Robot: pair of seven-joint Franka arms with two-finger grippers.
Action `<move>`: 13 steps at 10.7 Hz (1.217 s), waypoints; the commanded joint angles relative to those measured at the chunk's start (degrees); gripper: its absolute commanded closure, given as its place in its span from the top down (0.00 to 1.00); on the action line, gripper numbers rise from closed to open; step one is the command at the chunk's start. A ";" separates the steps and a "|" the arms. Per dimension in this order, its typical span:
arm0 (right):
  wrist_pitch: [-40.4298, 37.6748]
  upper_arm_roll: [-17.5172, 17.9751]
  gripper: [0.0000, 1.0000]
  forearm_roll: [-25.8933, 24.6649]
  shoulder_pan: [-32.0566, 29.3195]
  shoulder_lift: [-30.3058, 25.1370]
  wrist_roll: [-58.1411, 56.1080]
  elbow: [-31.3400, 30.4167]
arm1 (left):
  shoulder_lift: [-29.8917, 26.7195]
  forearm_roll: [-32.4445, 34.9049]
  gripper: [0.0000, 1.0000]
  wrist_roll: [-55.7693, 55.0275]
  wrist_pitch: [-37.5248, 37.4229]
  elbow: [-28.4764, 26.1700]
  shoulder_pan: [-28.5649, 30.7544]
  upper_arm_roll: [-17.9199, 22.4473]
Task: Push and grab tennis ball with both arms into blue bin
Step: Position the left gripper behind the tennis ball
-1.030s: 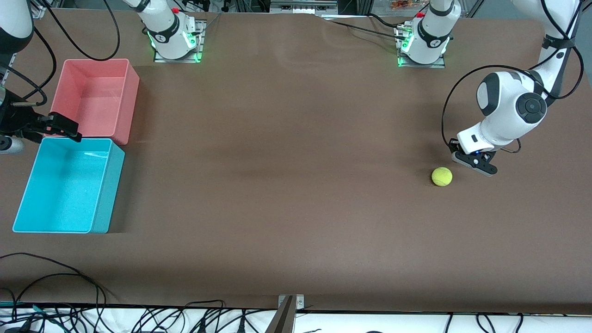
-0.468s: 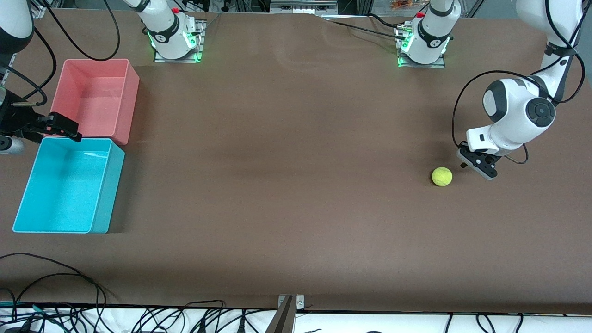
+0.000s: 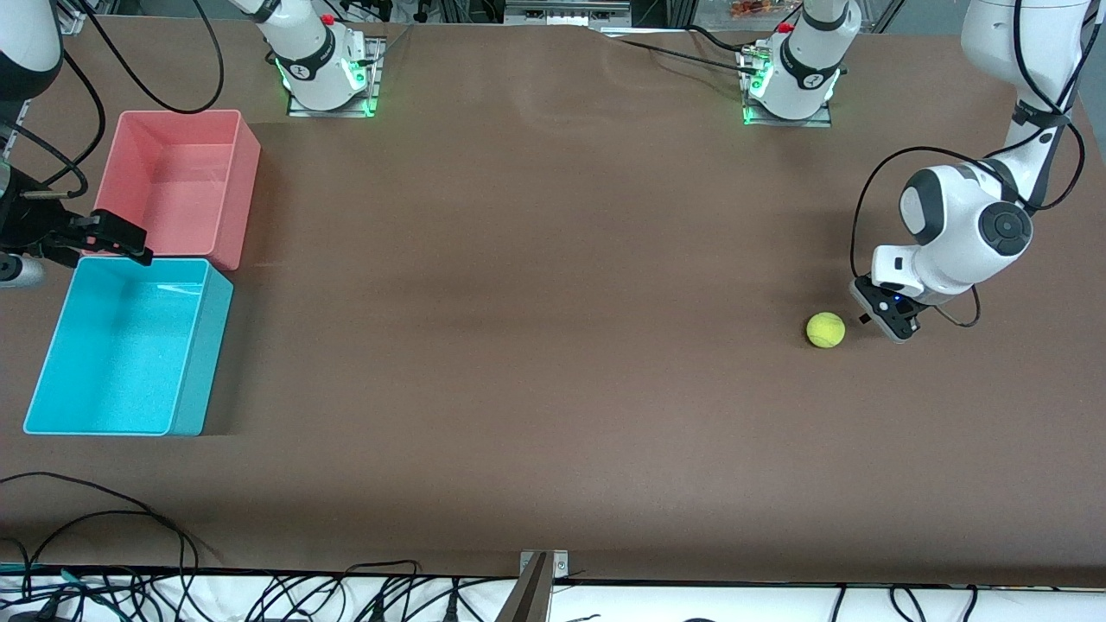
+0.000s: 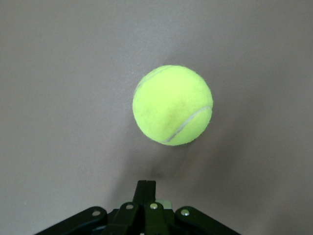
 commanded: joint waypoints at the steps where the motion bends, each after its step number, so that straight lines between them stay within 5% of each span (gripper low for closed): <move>1: -0.65 -0.03 1.00 -0.27 -0.15 0.26 -0.79 1.08 | 2.88 -0.99 0.00 8.13 0.26 3.36 -0.07 0.09; 13: -0.65 -0.12 1.00 0.61 -0.33 0.26 -2.37 1.26 | 5.35 -1.43 0.00 18.43 1.05 5.03 0.19 -2.37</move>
